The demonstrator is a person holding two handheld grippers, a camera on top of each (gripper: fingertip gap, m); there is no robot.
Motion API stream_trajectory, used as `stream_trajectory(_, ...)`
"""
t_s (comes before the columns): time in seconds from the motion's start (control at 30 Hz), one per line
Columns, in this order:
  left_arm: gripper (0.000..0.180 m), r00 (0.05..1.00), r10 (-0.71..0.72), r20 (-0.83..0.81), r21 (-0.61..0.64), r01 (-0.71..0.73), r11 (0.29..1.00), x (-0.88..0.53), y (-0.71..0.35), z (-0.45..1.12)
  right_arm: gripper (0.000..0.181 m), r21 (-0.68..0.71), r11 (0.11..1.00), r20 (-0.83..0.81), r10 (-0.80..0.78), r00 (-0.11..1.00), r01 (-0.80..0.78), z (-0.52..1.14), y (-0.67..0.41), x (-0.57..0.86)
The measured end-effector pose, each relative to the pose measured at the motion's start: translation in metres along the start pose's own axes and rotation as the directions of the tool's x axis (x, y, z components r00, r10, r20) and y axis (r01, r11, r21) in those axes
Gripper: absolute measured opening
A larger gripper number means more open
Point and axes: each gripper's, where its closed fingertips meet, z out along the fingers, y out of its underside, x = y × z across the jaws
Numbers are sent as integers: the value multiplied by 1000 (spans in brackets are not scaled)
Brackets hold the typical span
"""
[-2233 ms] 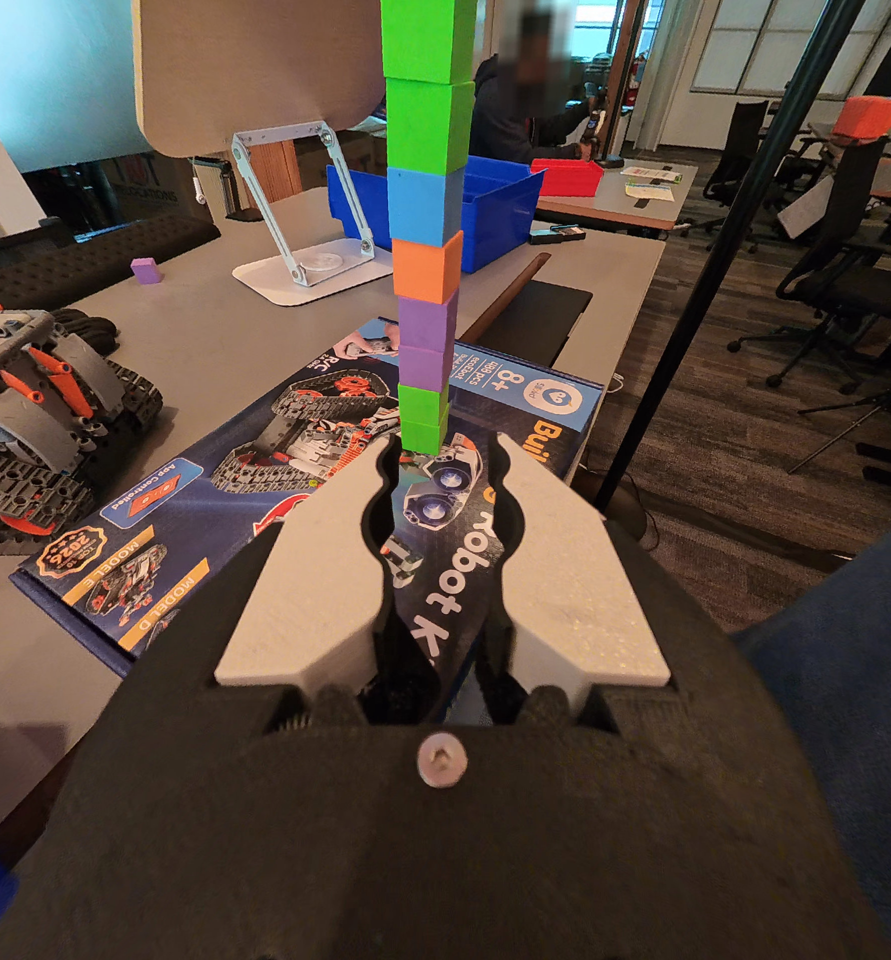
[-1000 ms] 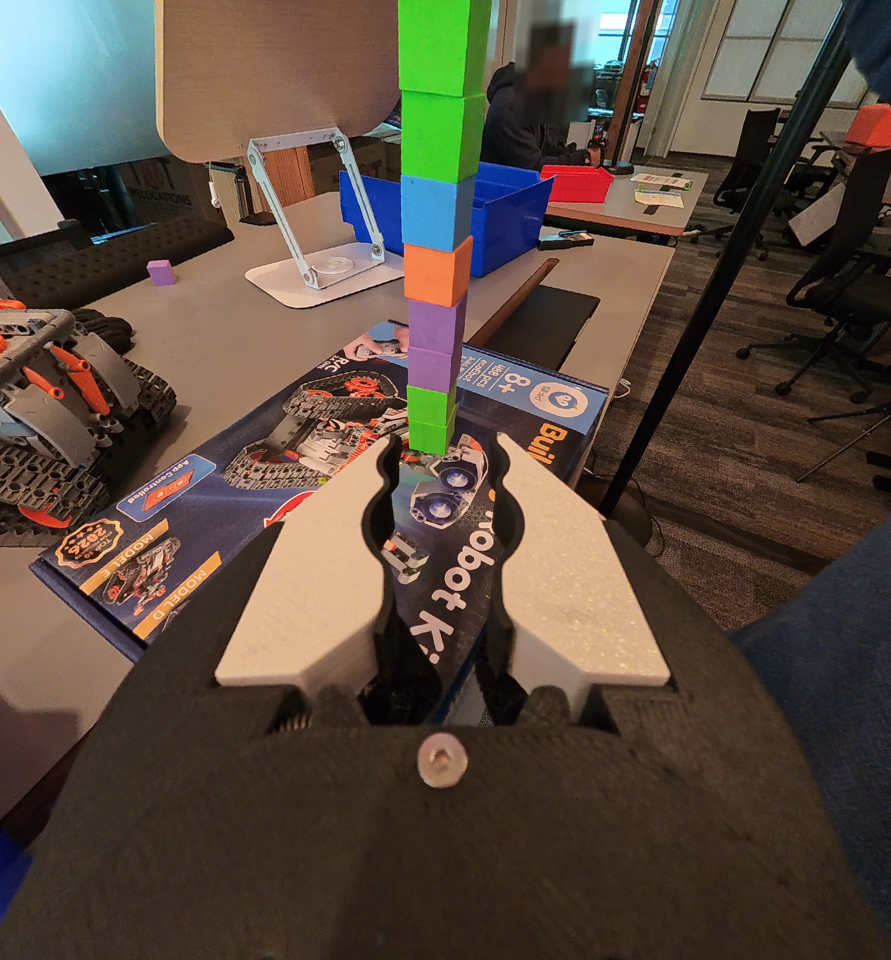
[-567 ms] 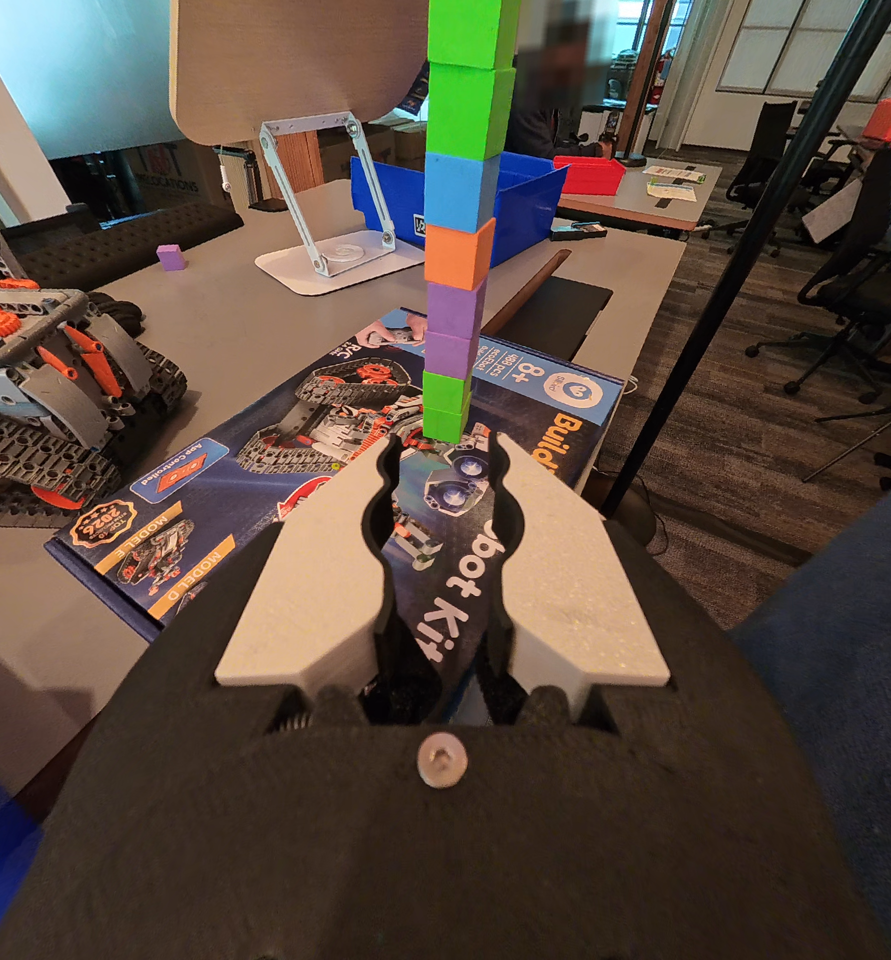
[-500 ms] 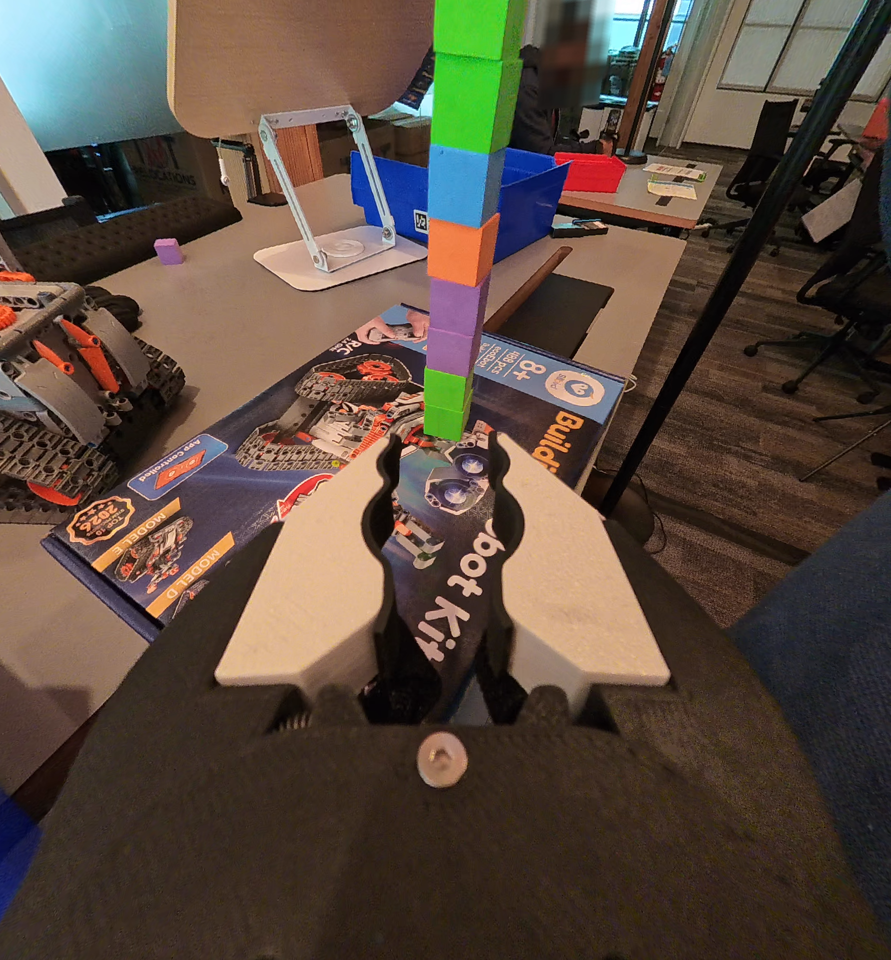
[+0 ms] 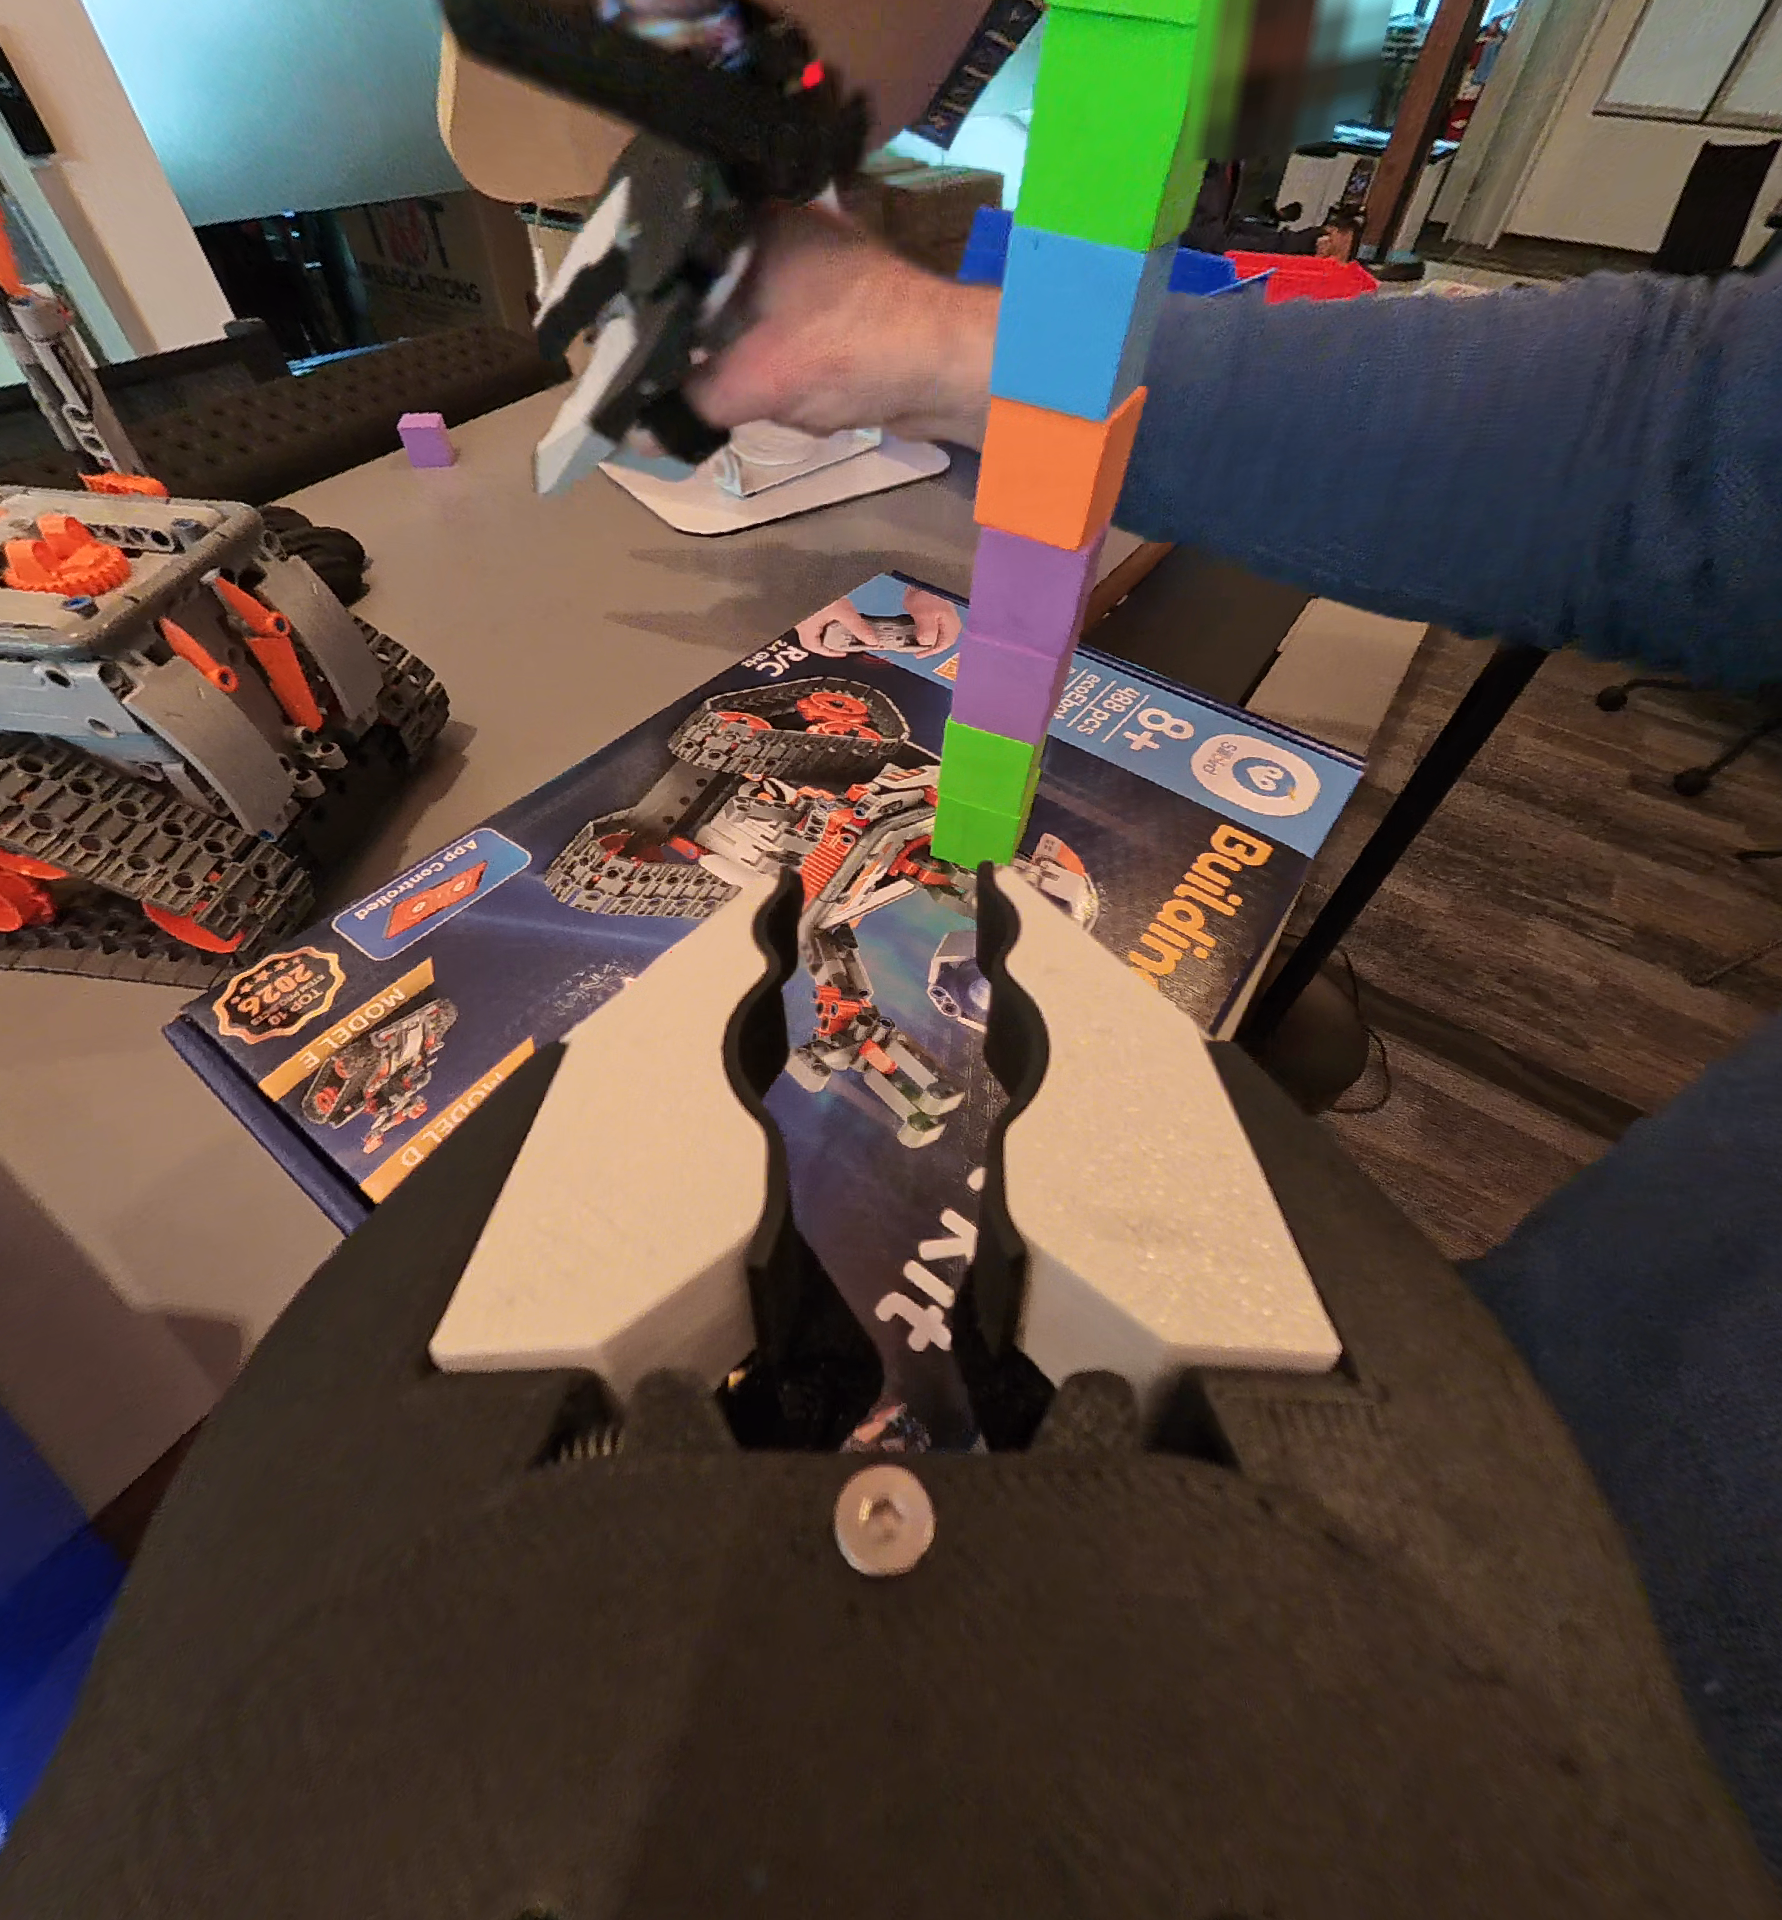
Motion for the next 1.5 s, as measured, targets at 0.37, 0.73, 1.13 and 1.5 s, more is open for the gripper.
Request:
stream_trajectory(0.37, 32, 994, -32, 105, -25, 35, 999, -21, -2, 1, 87, -85, 932, -107, 344, 933, -354, 163, -15, 87)
stream_trajectory(0.73, 32, 987, -57, 150, -45, 65, 997, -37, 0, 6, 81, -49, 847, -205, 511, 835, -530, 212, 0, 133)
stream_trajectory(1.13, 32, 989, -49, 138, -46, 56, 997, -43, -3, 15, 16, 10, 924, -255, 372, 893, -382, 201, 18, 159)
stream_trajectory(1.5, 32, 989, -30, 142, -39, 36, 999, -47, -7, 14, 0, 12, 980, -82, 200, 976, -200, 174, 9, 96)
